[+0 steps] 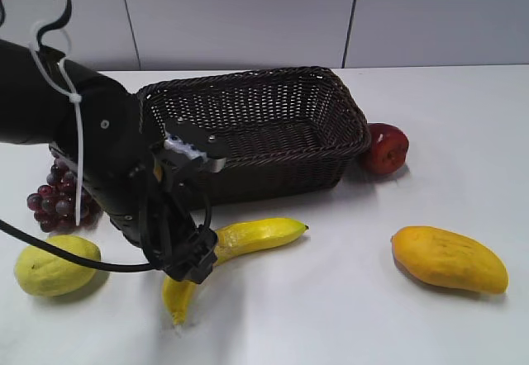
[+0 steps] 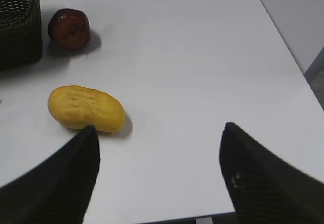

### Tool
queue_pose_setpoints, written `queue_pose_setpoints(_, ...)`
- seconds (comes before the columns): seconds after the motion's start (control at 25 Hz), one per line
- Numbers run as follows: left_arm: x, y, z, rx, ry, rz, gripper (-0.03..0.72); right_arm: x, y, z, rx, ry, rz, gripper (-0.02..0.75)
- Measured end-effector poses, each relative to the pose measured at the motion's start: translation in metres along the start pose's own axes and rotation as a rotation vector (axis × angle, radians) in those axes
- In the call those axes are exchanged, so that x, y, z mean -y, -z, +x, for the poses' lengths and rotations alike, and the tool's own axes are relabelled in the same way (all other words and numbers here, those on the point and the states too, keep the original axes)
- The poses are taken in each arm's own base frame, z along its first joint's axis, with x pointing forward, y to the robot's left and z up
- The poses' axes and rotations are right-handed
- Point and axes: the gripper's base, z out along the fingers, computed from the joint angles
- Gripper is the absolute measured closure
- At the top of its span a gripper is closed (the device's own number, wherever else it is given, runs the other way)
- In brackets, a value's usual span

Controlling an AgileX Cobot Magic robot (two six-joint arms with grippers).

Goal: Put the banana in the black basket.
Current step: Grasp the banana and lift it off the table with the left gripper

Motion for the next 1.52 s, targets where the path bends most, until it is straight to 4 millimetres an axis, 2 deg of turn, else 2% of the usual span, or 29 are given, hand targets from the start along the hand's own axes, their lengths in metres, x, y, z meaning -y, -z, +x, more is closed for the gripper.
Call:
queue_pose_setpoints(0.24,-0.003,-0.022,-0.006,0.045,0.004,-0.017,0.096,0.0,0.0,0.0,0.0,0.0,0.0,0.148)
queue_pose_setpoints(0.48,-0.006,-0.029,-0.013,0.108,0.007,-0.034,0.11,0.0,0.0,0.0,0.0,0.0,0.0,0.148)
queue_pose_setpoints(0.72,-0.006,-0.042,-0.011,0.085,0.026,-0.024,0.26,0.0,0.0,0.0,0.0,0.0,0.0,0.148)
queue_pose_setpoints(0.88,-0.006,-0.042,-0.013,0.092,0.029,-0.023,0.376,0.0,0.0,0.0,0.0,0.0,0.0,0.148)
queue_pose_setpoints(1.04,-0.006,-0.042,-0.012,0.08,0.031,-0.019,0.376,0.0,0.0,0.0,0.0,0.0,0.0,0.148)
queue_pose_setpoints(1.28,-0.002,-0.025,-0.004,0.003,0.03,0.01,0.376,0.0,0.0,0.0,0.0,0.0,0.0,0.148)
queue_pose_setpoints(1.52,0.007,0.032,-0.015,-0.019,0.033,0.07,0.376,0.0,0.0,0.0,0.0,0.0,0.0,0.148)
